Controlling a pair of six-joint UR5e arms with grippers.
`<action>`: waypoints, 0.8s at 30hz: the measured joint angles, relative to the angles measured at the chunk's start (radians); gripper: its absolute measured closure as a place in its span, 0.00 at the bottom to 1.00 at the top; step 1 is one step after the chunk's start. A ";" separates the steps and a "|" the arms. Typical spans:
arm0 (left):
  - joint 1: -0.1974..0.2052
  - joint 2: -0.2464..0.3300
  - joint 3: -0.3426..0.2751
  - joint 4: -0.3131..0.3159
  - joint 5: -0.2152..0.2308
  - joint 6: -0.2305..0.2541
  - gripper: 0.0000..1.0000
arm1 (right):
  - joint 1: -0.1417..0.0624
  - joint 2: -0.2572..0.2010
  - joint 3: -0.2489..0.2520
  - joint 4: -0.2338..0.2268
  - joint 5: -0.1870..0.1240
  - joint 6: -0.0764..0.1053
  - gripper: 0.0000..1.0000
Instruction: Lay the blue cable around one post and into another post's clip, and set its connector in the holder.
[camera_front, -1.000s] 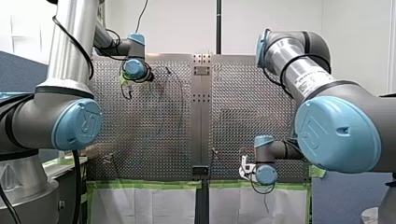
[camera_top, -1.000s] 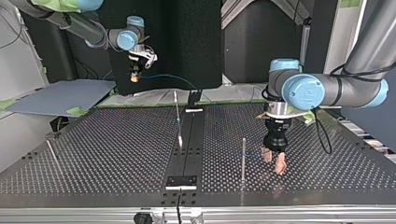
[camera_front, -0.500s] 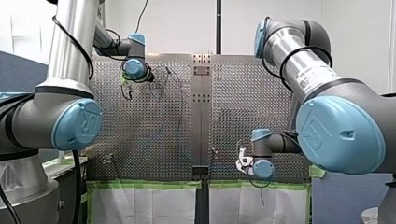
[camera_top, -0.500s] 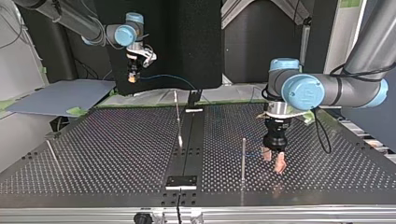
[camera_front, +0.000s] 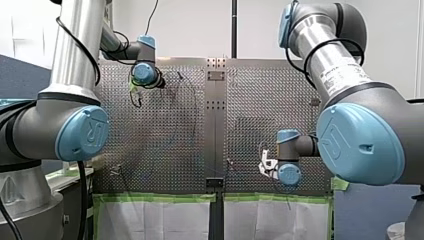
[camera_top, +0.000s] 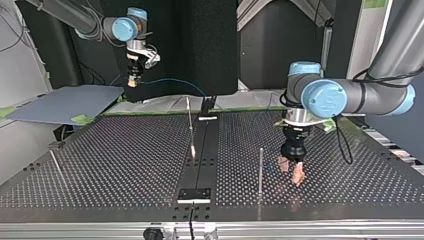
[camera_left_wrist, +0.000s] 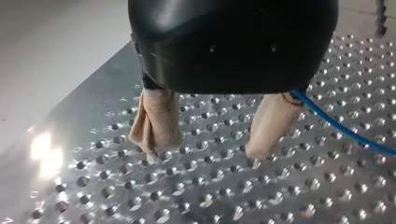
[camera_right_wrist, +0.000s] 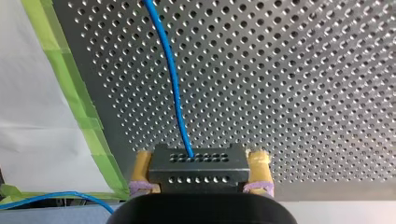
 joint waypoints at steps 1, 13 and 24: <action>0.000 0.000 0.000 -0.002 0.005 -0.008 0.00 | -0.003 0.000 0.001 -0.001 0.000 0.002 0.82; 0.007 0.001 -0.031 0.007 0.119 -0.133 0.00 | -0.024 0.000 0.002 0.011 0.000 0.016 0.82; 0.008 0.010 -0.050 0.034 0.140 -0.243 0.00 | -0.034 0.001 0.002 0.021 0.003 0.015 0.82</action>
